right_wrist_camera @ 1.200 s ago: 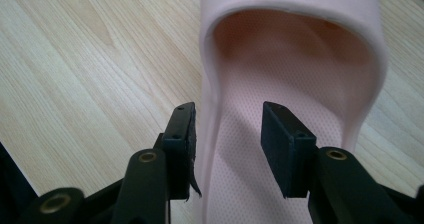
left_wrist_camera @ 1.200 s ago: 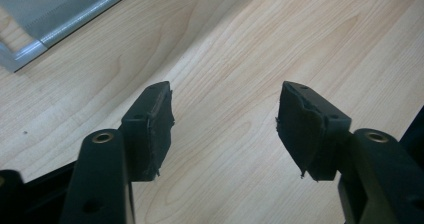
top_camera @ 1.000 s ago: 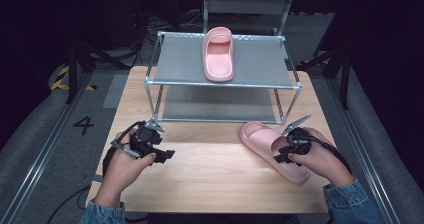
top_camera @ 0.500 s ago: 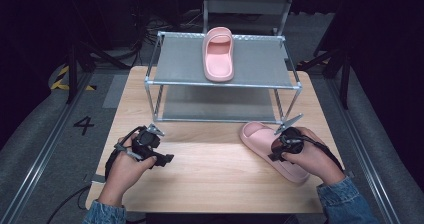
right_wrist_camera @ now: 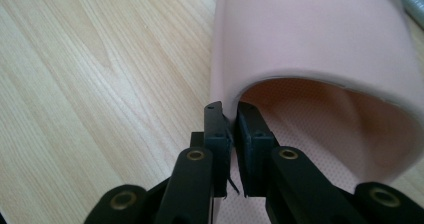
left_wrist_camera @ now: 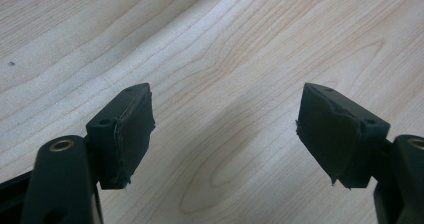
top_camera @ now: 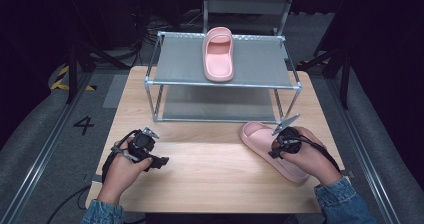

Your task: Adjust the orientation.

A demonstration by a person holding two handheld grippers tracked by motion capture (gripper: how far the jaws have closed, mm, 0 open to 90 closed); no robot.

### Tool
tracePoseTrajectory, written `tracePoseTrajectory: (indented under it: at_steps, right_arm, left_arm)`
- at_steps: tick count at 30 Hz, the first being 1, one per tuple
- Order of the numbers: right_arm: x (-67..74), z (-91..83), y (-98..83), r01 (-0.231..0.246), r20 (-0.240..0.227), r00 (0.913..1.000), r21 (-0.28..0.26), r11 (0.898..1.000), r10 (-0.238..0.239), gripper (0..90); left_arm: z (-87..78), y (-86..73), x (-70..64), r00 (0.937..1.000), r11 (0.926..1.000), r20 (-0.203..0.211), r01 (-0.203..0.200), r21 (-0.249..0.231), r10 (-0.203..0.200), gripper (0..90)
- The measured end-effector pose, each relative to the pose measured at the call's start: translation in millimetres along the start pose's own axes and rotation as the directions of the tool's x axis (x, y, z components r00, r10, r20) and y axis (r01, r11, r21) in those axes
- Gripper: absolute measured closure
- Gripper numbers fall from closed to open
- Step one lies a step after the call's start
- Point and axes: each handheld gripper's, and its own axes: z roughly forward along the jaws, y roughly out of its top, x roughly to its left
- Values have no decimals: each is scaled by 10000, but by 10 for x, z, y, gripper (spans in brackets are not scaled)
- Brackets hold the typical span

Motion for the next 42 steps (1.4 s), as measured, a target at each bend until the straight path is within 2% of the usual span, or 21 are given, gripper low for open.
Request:
tracePoseTrajectory:
  at_steps: [7,11,13,16,24,33,35,42]
  right_arm:
    - [-1,-99,-3,-95,-28,10000,-80,9999,95,855]
    - [38,-169,22,-79,-206,9998,-96,9999,77,854]
    - [54,-221,34,-57,-380,9993,-177,9998,50,850]
    - [57,-299,54,-98,-651,9978,-220,9997,84,850]
    - [58,-503,141,118,-821,9965,-113,9999,-127,851]
    - [80,-790,257,452,-724,9963,-237,9987,-468,850]
    - [88,-849,279,536,-740,9957,-366,9979,-562,850]
    - [111,-1037,368,693,-588,9957,-429,9967,-718,849]
  left_arm:
    - [-3,-8,18,9998,10000,196,-6,83,5,191]
    - [-2,1,39,9999,9999,155,25,101,-26,193]
    - [0,5,43,9995,9996,236,222,148,-226,197]
    - [5,20,54,9998,9999,184,105,133,-108,201]
    - [-9,39,58,9997,10000,248,53,48,-55,197]
    - [-3,58,62,9997,10000,242,72,56,-73,195]
    - [4,63,68,9997,10000,236,-37,59,36,191]
    - [6,83,55,9996,9999,289,75,100,-78,187]
